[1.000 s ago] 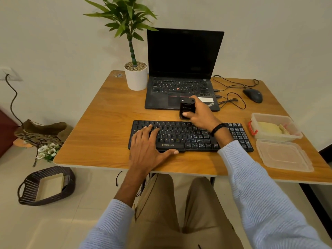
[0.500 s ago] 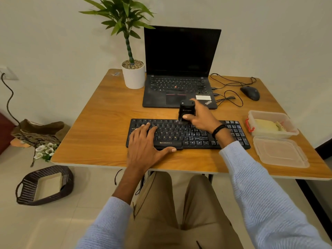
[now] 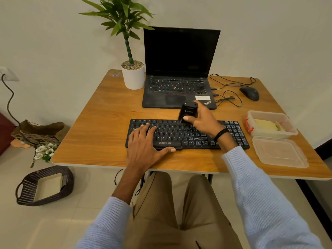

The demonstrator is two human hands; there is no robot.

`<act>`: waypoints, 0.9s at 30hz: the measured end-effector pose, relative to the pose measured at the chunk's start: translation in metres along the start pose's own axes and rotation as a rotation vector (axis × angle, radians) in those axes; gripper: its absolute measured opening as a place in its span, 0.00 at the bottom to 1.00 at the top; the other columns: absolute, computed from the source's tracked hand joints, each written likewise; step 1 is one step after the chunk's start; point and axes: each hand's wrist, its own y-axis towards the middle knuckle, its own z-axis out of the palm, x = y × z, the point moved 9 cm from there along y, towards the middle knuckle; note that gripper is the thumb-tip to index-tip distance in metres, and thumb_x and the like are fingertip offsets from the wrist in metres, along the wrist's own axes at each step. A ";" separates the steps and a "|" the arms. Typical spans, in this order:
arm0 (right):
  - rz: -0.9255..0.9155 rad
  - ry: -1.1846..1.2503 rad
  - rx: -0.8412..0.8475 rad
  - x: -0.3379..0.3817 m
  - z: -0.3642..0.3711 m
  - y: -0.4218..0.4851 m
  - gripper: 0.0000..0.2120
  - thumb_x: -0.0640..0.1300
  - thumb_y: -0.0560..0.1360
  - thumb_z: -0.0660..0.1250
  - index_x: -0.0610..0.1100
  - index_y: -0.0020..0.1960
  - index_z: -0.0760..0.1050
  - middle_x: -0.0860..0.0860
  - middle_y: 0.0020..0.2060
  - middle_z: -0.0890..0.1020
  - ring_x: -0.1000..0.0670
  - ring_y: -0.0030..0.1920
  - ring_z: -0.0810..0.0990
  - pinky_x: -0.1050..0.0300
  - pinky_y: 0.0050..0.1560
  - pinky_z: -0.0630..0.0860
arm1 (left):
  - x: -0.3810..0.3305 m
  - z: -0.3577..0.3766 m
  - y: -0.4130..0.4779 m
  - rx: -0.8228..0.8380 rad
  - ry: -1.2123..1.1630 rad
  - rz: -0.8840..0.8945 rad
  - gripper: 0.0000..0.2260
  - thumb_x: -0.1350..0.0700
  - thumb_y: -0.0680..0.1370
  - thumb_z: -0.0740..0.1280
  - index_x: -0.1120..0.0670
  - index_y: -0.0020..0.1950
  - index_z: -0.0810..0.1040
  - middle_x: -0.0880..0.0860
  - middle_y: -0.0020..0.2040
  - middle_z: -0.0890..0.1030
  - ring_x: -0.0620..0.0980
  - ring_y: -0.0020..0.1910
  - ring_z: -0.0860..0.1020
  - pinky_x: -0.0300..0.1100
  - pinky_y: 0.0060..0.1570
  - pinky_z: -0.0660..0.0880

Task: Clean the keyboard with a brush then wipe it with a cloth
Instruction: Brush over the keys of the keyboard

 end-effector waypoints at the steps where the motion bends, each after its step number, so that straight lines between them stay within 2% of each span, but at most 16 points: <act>1: -0.010 -0.012 0.015 0.000 0.003 -0.002 0.24 0.39 0.74 0.72 0.44 0.67 0.68 0.46 0.61 0.78 0.48 0.62 0.76 0.53 0.62 0.74 | 0.000 0.000 0.000 -0.002 0.003 0.003 0.52 0.15 0.66 0.52 0.50 0.77 0.68 0.55 0.79 0.66 0.56 0.77 0.63 0.56 0.77 0.60; 5: 0.007 -0.057 -0.154 0.002 -0.008 -0.012 0.23 0.39 0.75 0.71 0.45 0.67 0.67 0.47 0.60 0.78 0.49 0.60 0.76 0.59 0.55 0.74 | -0.001 0.000 -0.001 -0.007 -0.001 0.010 0.52 0.15 0.66 0.52 0.50 0.77 0.68 0.55 0.78 0.67 0.56 0.77 0.63 0.55 0.76 0.59; 7: -0.019 -0.061 -0.061 0.007 0.003 -0.021 0.23 0.40 0.74 0.72 0.46 0.65 0.69 0.48 0.59 0.79 0.50 0.60 0.76 0.59 0.56 0.73 | -0.001 -0.001 -0.001 -0.007 -0.005 0.007 0.52 0.15 0.66 0.51 0.50 0.77 0.68 0.55 0.78 0.67 0.56 0.77 0.63 0.55 0.76 0.59; 9: -0.064 -0.101 0.056 0.011 0.014 -0.035 0.23 0.40 0.73 0.74 0.46 0.65 0.70 0.48 0.59 0.79 0.51 0.59 0.76 0.64 0.53 0.71 | -0.001 -0.001 -0.001 0.002 -0.021 0.008 0.52 0.15 0.66 0.51 0.50 0.77 0.67 0.55 0.78 0.67 0.57 0.77 0.63 0.55 0.76 0.58; 11: -0.061 -0.092 0.050 0.012 0.008 -0.040 0.24 0.41 0.73 0.74 0.46 0.65 0.71 0.50 0.58 0.79 0.52 0.58 0.75 0.70 0.48 0.68 | -0.002 -0.003 -0.001 -0.005 -0.026 0.010 0.52 0.15 0.66 0.52 0.50 0.77 0.67 0.56 0.78 0.67 0.57 0.77 0.63 0.56 0.76 0.59; 14: -0.016 -0.113 -0.127 0.009 -0.015 -0.042 0.24 0.45 0.73 0.74 0.46 0.66 0.70 0.49 0.58 0.80 0.54 0.55 0.76 0.66 0.51 0.73 | -0.001 -0.001 -0.001 0.009 -0.014 0.003 0.51 0.15 0.66 0.52 0.50 0.77 0.67 0.55 0.78 0.66 0.57 0.77 0.63 0.56 0.77 0.59; 15: -0.022 -0.126 -0.116 0.009 -0.013 -0.045 0.24 0.47 0.73 0.74 0.47 0.66 0.70 0.49 0.58 0.80 0.55 0.55 0.76 0.62 0.53 0.75 | -0.001 -0.001 -0.002 0.008 -0.019 0.001 0.52 0.15 0.66 0.52 0.50 0.77 0.67 0.55 0.78 0.66 0.57 0.77 0.63 0.56 0.76 0.59; 18: -0.075 -0.088 0.062 0.009 0.010 -0.055 0.25 0.50 0.71 0.75 0.48 0.65 0.72 0.52 0.57 0.81 0.55 0.56 0.79 0.55 0.59 0.78 | -0.002 -0.003 -0.002 -0.002 -0.030 0.007 0.52 0.15 0.66 0.50 0.50 0.77 0.68 0.55 0.78 0.67 0.57 0.77 0.63 0.56 0.76 0.59; 19: -0.079 -0.083 0.047 0.009 0.010 -0.056 0.25 0.50 0.71 0.75 0.49 0.65 0.72 0.53 0.57 0.81 0.55 0.56 0.79 0.55 0.58 0.78 | -0.002 -0.004 -0.002 -0.003 -0.031 0.005 0.52 0.15 0.66 0.50 0.50 0.77 0.68 0.55 0.78 0.67 0.57 0.77 0.63 0.56 0.76 0.59; 22: -0.061 -0.125 -0.160 0.005 -0.009 -0.063 0.25 0.50 0.72 0.74 0.47 0.66 0.72 0.53 0.54 0.80 0.55 0.53 0.78 0.63 0.50 0.76 | -0.003 -0.004 -0.003 -0.008 -0.033 0.013 0.51 0.15 0.66 0.52 0.50 0.77 0.68 0.55 0.78 0.67 0.57 0.77 0.63 0.56 0.76 0.59; 25: -0.080 -0.098 -0.057 0.004 0.004 -0.072 0.25 0.50 0.72 0.75 0.49 0.67 0.71 0.53 0.57 0.80 0.57 0.54 0.78 0.68 0.50 0.74 | -0.003 -0.005 -0.003 -0.009 -0.037 0.012 0.51 0.16 0.67 0.54 0.50 0.77 0.68 0.55 0.78 0.67 0.56 0.77 0.62 0.55 0.76 0.59; 27: -0.092 -0.110 -0.090 0.005 0.000 -0.075 0.25 0.51 0.72 0.74 0.50 0.67 0.71 0.52 0.57 0.81 0.56 0.54 0.78 0.63 0.52 0.77 | -0.003 -0.006 -0.003 -0.011 -0.037 0.013 0.50 0.17 0.67 0.55 0.51 0.77 0.68 0.55 0.78 0.66 0.56 0.77 0.62 0.54 0.76 0.58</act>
